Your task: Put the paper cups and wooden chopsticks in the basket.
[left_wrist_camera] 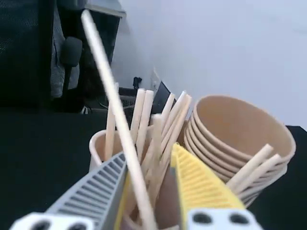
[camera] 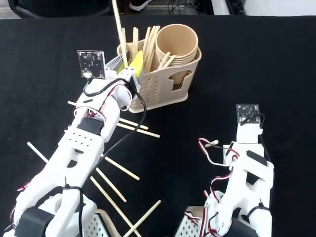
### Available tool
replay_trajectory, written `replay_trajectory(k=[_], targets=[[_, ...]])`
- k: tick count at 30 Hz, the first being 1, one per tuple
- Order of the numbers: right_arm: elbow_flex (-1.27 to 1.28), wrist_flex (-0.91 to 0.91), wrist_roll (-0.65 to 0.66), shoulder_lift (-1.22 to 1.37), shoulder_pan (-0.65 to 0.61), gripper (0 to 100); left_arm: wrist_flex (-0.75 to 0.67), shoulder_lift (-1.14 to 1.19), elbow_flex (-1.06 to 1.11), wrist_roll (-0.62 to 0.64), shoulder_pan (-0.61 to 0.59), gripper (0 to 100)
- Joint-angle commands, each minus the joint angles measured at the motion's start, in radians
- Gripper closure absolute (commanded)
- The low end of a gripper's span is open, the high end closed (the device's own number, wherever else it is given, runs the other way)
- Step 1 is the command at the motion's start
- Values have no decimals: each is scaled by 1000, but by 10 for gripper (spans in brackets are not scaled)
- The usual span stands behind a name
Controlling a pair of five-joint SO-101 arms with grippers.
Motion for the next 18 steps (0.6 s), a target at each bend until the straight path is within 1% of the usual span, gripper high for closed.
replay_trajectory(k=[1,5,13,18], targets=[[-4,-14,8,-25,-9,945,74,-26,-53,12,-7,855],[-4,-14,8,-25,-9,945,147,-28,-77,12,-7,855],[-4,-14,8,-25,-9,945,150,-28,-68,12,-8,856],[-4,-14,8,-25,-9,945,152,-51,-68,14,-33,857]])
